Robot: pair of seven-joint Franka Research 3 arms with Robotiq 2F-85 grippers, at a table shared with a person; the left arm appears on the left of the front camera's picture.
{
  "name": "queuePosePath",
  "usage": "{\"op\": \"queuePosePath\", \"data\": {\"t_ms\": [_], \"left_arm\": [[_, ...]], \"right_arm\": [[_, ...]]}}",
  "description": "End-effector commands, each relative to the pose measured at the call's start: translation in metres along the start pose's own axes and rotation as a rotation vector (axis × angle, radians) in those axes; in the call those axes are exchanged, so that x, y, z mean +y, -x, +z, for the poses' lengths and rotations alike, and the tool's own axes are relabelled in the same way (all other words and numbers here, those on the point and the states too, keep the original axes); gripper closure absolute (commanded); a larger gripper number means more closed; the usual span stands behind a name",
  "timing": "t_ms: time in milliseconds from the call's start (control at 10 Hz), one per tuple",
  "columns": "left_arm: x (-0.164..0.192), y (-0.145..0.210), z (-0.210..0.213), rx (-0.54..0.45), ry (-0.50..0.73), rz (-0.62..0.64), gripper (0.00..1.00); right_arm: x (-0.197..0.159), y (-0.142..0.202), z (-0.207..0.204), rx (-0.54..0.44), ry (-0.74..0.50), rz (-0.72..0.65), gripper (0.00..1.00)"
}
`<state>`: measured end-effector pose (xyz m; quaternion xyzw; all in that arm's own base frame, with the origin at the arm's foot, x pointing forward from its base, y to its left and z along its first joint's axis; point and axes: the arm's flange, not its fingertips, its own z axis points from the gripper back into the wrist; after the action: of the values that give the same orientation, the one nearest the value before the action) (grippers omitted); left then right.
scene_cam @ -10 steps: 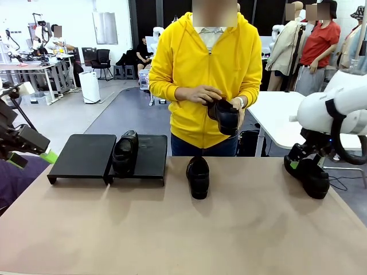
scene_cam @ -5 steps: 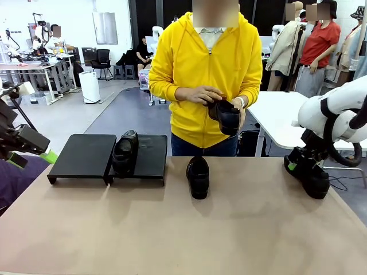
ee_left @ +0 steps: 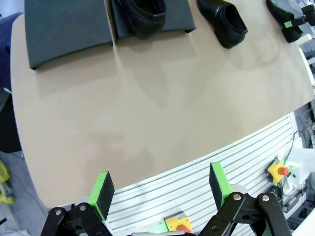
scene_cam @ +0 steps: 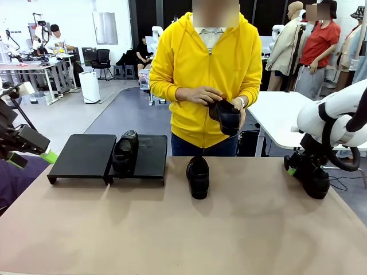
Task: Organize the shoes by placing them on the stand.
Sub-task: Pick up one Shoe and place it in the middle of the table.
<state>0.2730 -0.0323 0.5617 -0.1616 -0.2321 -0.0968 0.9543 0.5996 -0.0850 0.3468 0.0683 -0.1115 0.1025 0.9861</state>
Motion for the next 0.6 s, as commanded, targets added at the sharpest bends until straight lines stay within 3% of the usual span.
{"op": "queuePosePath", "data": {"t_ms": [0,500], "left_arm": [[0.0015,-0.0002,0.0013,-0.003,0.017,0.004,0.0],[0.0015,-0.0002,0.0013,-0.003,0.017,0.004,0.0]], "right_arm": [[-0.0034,-0.0067,0.0006,-0.005,-0.029,0.011,1.0],[-0.0081,-0.0033,-0.003,-0.06,-0.008,-0.005,1.0]]}}
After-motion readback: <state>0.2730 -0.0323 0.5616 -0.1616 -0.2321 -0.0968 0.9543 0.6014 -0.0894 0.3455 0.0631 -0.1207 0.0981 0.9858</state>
